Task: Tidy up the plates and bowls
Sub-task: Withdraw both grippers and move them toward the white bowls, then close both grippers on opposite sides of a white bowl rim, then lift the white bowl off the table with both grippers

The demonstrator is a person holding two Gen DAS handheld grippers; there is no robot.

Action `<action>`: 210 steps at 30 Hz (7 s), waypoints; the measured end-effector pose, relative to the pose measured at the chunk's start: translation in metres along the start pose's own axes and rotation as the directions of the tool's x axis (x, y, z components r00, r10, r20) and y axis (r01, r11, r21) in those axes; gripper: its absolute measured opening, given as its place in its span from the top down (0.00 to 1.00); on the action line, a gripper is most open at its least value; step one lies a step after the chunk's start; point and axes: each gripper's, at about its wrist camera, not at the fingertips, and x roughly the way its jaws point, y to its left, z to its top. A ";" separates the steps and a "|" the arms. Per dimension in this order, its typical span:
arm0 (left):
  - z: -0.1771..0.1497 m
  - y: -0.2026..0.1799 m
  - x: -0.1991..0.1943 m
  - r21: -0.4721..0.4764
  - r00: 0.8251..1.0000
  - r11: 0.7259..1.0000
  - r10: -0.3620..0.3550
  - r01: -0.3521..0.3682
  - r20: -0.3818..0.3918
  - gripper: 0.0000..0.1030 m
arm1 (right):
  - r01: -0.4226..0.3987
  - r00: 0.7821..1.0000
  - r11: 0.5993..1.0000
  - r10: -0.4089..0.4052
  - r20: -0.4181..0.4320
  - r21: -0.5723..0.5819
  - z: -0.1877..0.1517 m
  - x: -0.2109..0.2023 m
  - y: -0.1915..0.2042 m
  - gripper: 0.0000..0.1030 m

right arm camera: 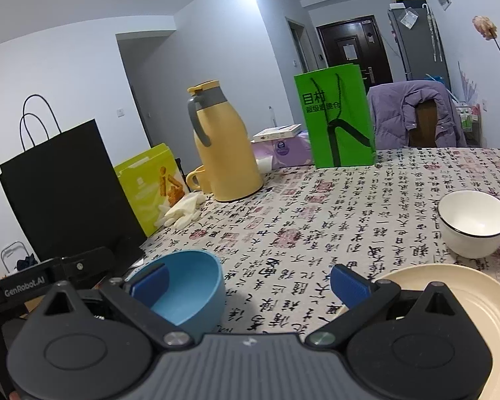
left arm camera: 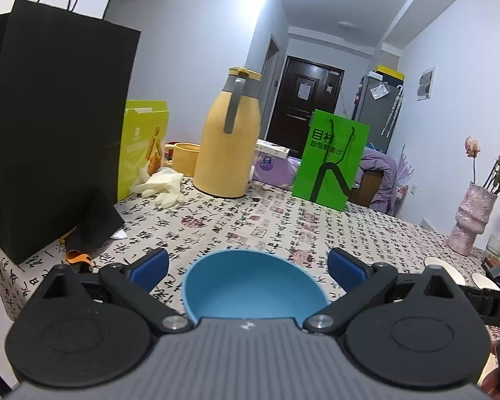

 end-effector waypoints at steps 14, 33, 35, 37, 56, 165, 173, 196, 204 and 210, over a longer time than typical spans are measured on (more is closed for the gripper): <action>-0.001 -0.036 0.001 0.004 0.999 0.999 -0.052 0.052 -0.005 0.00 | 0.038 0.999 0.999 -0.039 0.031 0.022 0.000 -0.028 -0.036 0.00; -0.006 -0.079 0.013 0.000 0.992 0.993 -0.117 0.117 -0.050 0.00 | 0.104 0.988 0.992 -0.111 0.105 0.067 0.010 -0.066 -0.097 0.00; -0.006 -0.084 0.016 0.000 0.991 0.992 -0.123 0.124 -0.053 0.00 | 0.110 0.987 0.991 -0.117 0.110 0.070 0.012 -0.066 -0.102 0.00; -0.006 -0.090 0.018 0.005 0.990 0.992 -0.128 0.128 -0.055 0.00 | 0.116 0.986 0.991 -0.123 0.114 0.070 0.015 -0.067 -0.107 0.00; 0.009 -0.146 0.079 0.001 0.984 0.990 -0.141 0.142 -0.104 0.00 | 0.163 0.983 0.986 -0.160 0.091 -0.021 0.081 -0.050 -0.160 0.00; -0.051 -0.339 0.255 0.214 0.867 0.973 0.033 0.085 -0.497 0.88 | 0.246 0.947 0.968 -0.249 -0.203 -0.039 0.066 0.080 -0.288 0.80; -0.050 -0.338 0.255 0.199 0.869 0.977 0.029 0.080 -0.495 0.88 | 0.247 0.949 0.969 -0.248 -0.193 -0.032 0.066 0.079 -0.287 0.79; -0.036 -0.335 0.224 0.210 0.910 0.973 0.003 0.093 -0.415 0.88 | 0.244 0.964 0.969 -0.246 -0.099 -0.033 0.073 0.054 -0.270 0.84; -0.031 -0.330 0.215 0.213 0.919 0.972 -0.010 0.102 -0.394 0.88 | 0.236 0.968 0.971 -0.239 -0.077 -0.040 0.076 0.048 -0.262 0.84; -0.029 -0.325 0.210 0.209 0.922 0.972 -0.021 0.110 -0.386 0.88 | 0.237 0.969 0.970 -0.239 -0.067 -0.049 0.075 0.045 -0.256 0.84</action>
